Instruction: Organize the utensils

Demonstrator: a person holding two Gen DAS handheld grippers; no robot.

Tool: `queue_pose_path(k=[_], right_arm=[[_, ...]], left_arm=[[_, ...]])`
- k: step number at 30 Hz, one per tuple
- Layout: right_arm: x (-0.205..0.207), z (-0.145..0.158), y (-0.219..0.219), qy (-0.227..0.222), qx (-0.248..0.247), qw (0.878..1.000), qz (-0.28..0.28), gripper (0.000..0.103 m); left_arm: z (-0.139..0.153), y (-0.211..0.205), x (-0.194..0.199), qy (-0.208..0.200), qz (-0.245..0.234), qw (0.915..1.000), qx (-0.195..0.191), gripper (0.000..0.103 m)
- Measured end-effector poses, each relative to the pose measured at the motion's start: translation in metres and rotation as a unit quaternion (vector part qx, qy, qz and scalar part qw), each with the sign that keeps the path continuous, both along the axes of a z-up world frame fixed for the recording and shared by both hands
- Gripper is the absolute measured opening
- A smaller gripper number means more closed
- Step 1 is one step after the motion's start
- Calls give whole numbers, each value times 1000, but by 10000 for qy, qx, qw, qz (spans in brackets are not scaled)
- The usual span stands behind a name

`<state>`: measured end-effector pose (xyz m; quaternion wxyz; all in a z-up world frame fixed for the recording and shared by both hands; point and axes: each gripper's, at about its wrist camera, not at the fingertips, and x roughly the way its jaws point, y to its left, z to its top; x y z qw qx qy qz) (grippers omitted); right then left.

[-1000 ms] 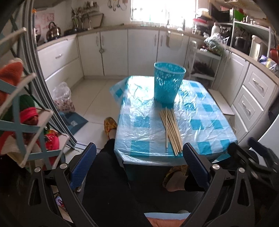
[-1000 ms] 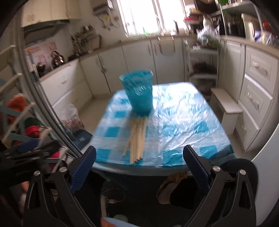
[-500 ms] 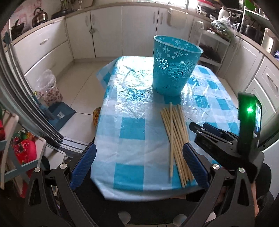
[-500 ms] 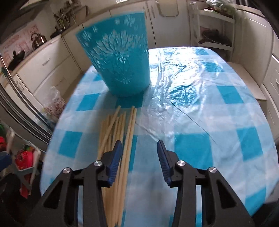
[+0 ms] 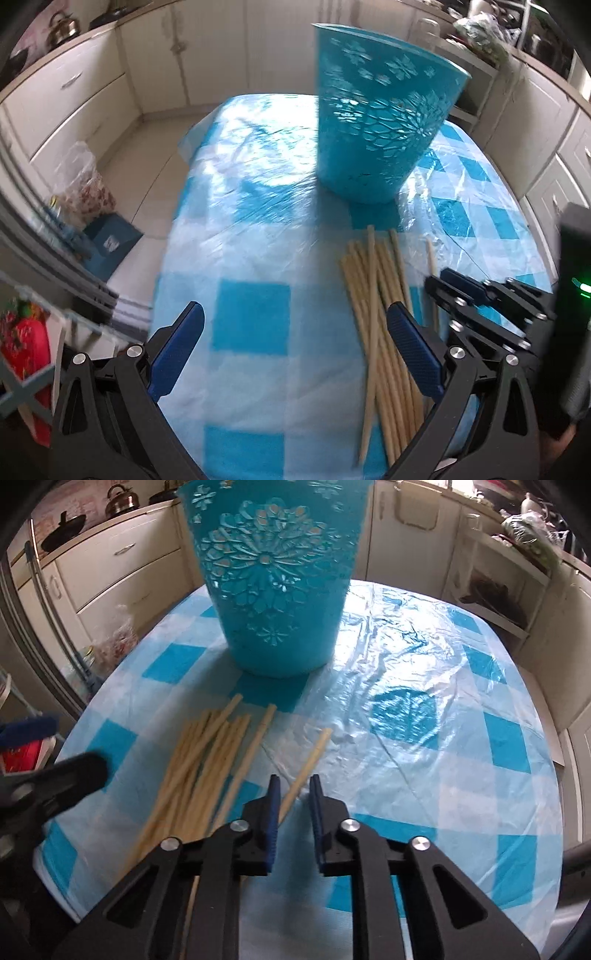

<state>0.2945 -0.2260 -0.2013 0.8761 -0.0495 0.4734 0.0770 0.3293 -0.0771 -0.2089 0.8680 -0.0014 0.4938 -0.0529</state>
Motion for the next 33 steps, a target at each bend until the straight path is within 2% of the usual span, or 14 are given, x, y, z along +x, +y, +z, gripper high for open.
queue_pose_path(k=[3,6,10,13,15,18,19,20,21,23,30,33], right_arm=[[-3,-2,-14,34,448,9990,-19,12],[-5,-4,-22,40,849,9962,-169,12],[-2,-4,-23,50,999,9948,-210,12],[-1,-4,-26,56,1123,9934,-247,12],[-5,-5,-25,59,1170,9928,-251,12],[-7,-6,-25,69,1257,9917,-263,12],[-7,-6,-26,70,1276,9914,-266,12],[-6,-7,-26,69,1288,9913,-267,12],[-7,-7,-26,72,1305,9911,-268,12],[-7,-7,-26,68,1318,9909,-269,12],[-7,-8,-23,36,1295,9912,-266,15],[-8,-8,-22,9,1281,9915,-233,19]], left_arm=[[-10,-16,14,13,-155,9999,62,90],[-18,-29,26,89,-282,9995,90,80],[-26,-45,37,169,-411,9988,227,62],[-29,-53,42,198,-494,9984,177,48],[-30,-58,43,226,-565,9980,189,31],[-30,-56,44,241,-644,9974,196,28],[-29,-54,45,269,-645,9975,131,24],[-29,-50,45,285,-632,9976,85,13],[-27,-47,45,311,-610,9977,-14,10],[-24,-35,45,316,-577,9977,-167,7],[-21,-1,43,498,-297,9947,-848,6],[-28,11,44,551,-143,9947,-857,6]])
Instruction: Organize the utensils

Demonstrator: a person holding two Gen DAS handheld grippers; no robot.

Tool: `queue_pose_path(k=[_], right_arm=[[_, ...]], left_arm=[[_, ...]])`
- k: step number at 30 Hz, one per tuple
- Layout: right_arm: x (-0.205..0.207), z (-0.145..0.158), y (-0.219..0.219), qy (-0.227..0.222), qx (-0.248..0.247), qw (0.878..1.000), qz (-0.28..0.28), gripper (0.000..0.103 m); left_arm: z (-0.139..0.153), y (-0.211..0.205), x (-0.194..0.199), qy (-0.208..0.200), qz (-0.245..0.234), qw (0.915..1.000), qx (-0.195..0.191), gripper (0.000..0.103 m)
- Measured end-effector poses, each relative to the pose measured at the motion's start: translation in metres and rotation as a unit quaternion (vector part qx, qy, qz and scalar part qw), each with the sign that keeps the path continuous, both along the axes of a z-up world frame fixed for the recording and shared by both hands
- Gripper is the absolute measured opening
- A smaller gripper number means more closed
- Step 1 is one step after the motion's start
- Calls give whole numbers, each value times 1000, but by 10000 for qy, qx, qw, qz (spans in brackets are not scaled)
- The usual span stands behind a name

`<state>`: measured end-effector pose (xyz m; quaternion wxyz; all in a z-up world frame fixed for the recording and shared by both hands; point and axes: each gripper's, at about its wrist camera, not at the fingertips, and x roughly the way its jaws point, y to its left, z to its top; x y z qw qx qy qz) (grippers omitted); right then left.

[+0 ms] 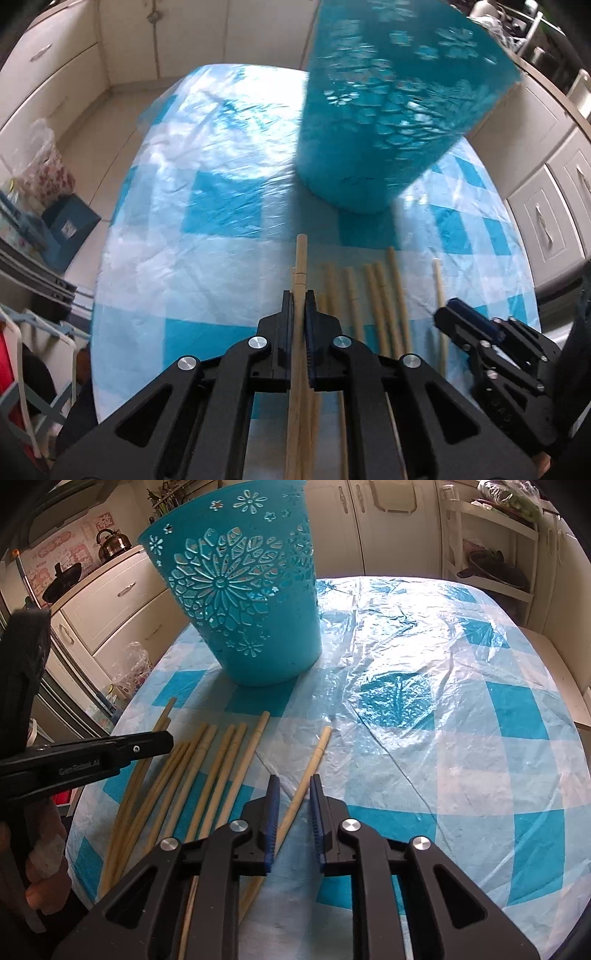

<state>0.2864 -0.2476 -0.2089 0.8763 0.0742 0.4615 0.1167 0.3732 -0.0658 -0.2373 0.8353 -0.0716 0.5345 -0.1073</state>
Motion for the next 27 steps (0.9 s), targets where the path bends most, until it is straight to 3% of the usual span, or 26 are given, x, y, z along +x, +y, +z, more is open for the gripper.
queue_pose_path(k=[9,16,27], right_arm=[[-1,0,10,-123,-196,9997,115,32],[1,0,11,-128,-193,9996,131,35],[1,-1,13,-133,-182,9996,172,38]], left_arm=[[2,20,4,11,81,9995,-321,7],[0,26,10,31,29,10000,-59,7],[-4,9,18,-7,-126,9982,595,16]])
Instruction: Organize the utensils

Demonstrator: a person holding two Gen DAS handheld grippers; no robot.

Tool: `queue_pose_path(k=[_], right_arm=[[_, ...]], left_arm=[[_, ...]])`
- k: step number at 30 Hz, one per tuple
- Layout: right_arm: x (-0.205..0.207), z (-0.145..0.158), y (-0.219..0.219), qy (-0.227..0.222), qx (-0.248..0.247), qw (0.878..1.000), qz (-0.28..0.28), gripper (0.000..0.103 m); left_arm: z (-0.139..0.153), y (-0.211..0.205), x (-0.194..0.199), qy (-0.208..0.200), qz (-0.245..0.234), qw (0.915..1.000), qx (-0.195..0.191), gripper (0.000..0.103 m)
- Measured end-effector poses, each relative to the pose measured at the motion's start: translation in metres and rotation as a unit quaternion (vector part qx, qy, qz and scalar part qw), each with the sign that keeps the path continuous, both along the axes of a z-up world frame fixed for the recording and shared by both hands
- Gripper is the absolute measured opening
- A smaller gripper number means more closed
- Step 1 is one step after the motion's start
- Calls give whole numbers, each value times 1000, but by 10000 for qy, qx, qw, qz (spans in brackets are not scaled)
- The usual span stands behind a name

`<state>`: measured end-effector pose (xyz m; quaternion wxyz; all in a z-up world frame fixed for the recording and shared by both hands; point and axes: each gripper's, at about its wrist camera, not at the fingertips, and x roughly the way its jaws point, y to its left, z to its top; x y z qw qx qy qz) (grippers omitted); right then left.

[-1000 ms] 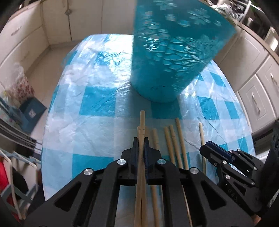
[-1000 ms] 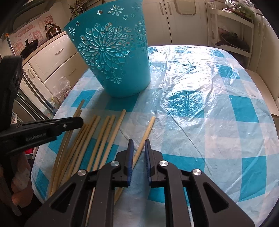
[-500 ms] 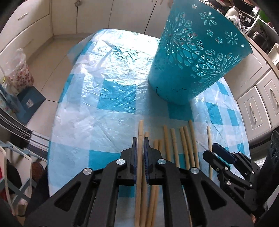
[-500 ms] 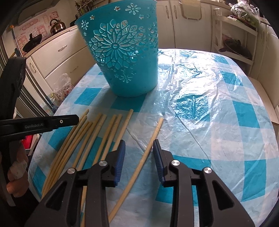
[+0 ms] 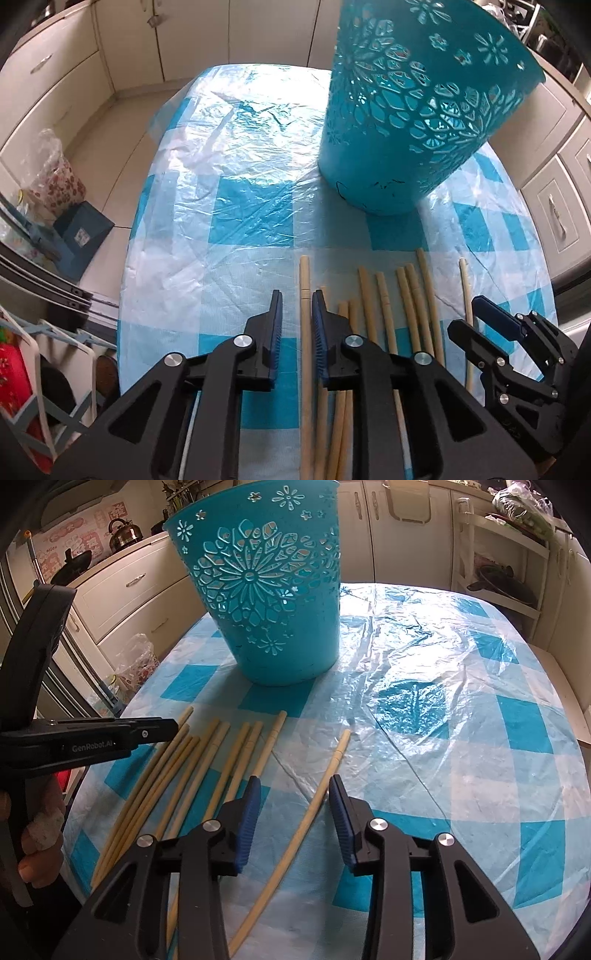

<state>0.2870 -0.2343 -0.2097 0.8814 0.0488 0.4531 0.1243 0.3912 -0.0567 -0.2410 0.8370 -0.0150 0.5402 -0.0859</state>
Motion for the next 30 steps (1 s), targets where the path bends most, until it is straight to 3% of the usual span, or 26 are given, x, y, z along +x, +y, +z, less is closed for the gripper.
queue_pose_path(k=[6,11,12,13,16,19,22,26,30], right_arm=[[0,0,0,-4,-8,10000,3,40],[1,0,3,-26,-129,9999,44,41],[1,0,4,-28,-166,9998,54,41],[2,0,6,-35,-240,9997,69,41],[2,-1,12,-55,-448,9989,113,41],[3,-1,12,-32,-442,9989,119,41],[3,-1,6,18,-274,9996,73,41],[3,-1,4,66,-133,9999,18,41],[2,-1,2,64,-64,10000,-28,41]], left_arm=[[0,-18,7,-20,-182,9984,534,16],[2,-25,15,41,-289,9972,690,16],[2,-26,16,48,-328,9969,717,15],[2,-27,16,55,-438,9965,704,7],[4,-33,15,118,-609,9943,870,5],[23,-23,9,-80,-608,9959,659,5],[80,-1,-5,-874,-478,9950,-3,5],[168,19,-20,-2170,-245,9728,-771,5],[238,19,-15,-3281,128,9340,-1412,5]])
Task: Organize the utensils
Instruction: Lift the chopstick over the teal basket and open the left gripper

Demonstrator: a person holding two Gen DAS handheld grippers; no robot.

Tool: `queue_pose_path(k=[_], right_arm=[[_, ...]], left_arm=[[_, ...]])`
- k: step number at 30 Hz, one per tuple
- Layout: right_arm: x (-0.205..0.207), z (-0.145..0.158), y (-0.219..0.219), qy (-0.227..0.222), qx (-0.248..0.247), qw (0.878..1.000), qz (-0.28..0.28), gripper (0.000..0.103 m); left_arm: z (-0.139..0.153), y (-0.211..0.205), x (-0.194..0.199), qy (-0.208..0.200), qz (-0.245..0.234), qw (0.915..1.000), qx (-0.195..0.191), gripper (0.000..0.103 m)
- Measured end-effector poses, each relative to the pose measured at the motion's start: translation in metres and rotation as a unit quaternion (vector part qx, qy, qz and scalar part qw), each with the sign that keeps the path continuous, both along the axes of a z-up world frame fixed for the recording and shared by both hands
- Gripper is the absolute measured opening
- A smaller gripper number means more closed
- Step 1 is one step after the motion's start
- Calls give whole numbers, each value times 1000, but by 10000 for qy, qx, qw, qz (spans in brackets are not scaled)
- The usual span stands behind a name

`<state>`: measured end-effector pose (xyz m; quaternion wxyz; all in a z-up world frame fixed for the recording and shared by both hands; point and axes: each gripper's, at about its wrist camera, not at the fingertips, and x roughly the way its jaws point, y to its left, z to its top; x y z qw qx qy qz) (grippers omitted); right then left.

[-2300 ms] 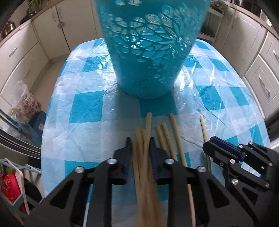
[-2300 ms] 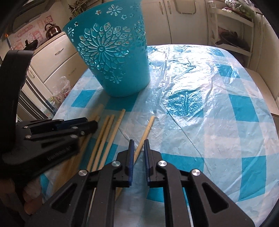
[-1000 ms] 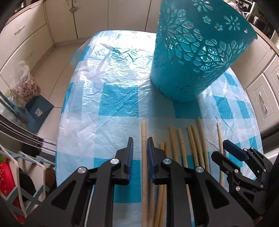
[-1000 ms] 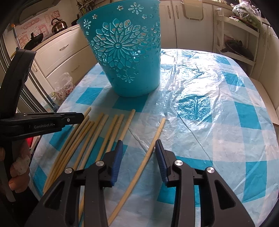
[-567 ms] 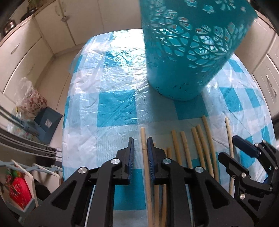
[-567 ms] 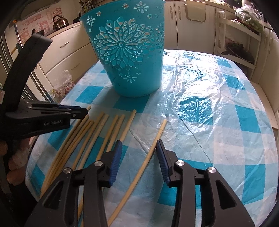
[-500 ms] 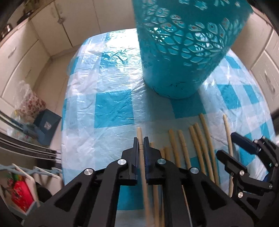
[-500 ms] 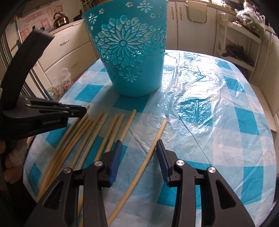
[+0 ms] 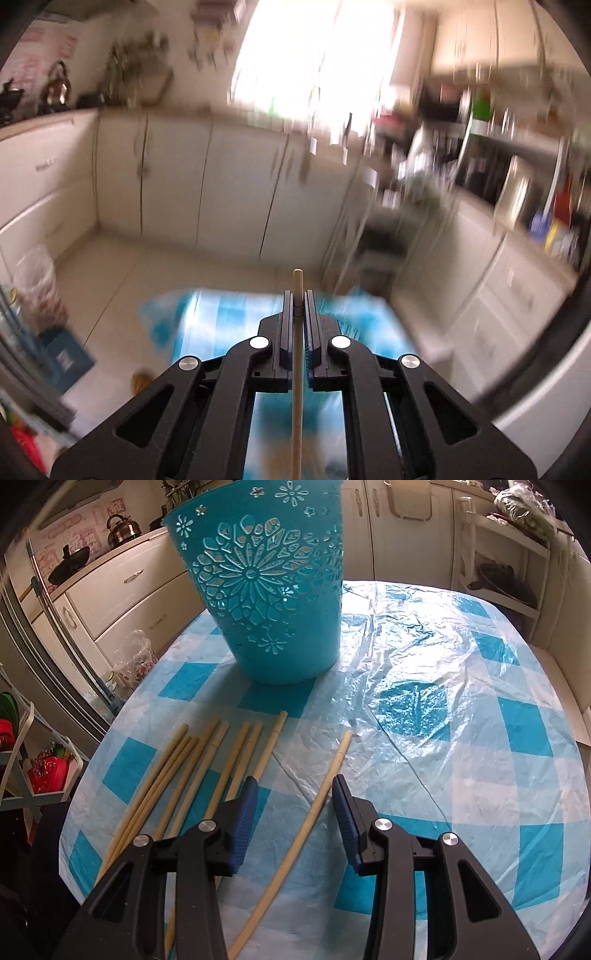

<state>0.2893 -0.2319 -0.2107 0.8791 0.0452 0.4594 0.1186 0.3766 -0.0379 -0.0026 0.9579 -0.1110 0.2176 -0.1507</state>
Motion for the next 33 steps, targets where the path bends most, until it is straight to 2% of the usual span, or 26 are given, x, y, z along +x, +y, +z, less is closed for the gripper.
queue_pose_path(k=[2,5,10,15,22,25,27,30,32,33], right_arm=[[-1,0,-1,1,59,10000,-30,41],[0,0,-3,34,121,9999,-63,41],[2,2,-1,120,112,9998,-95,43],[4,1,2,158,46,9998,-57,43],[6,1,-2,184,10,9998,-49,43],[6,1,-4,194,35,9998,-60,43],[7,1,-8,248,167,9995,-126,42],[10,3,-12,276,346,9986,-299,42],[13,7,-8,186,287,9989,-313,40],[14,8,-5,173,250,9991,-285,40]], left_arm=[[18,-8,10,-346,179,9991,-172,5],[31,-28,30,-751,593,9952,-202,5],[16,-59,78,-1021,1167,9879,-71,5],[-17,-75,111,-779,1256,9888,196,5],[-73,-82,102,-255,889,9918,881,5],[-90,-78,95,-12,757,9921,999,6],[-98,-70,88,147,686,9925,1004,10],[-101,-53,74,200,705,9926,965,25],[-100,-39,62,187,764,9932,863,44],[-101,-30,54,166,813,9934,786,46]])
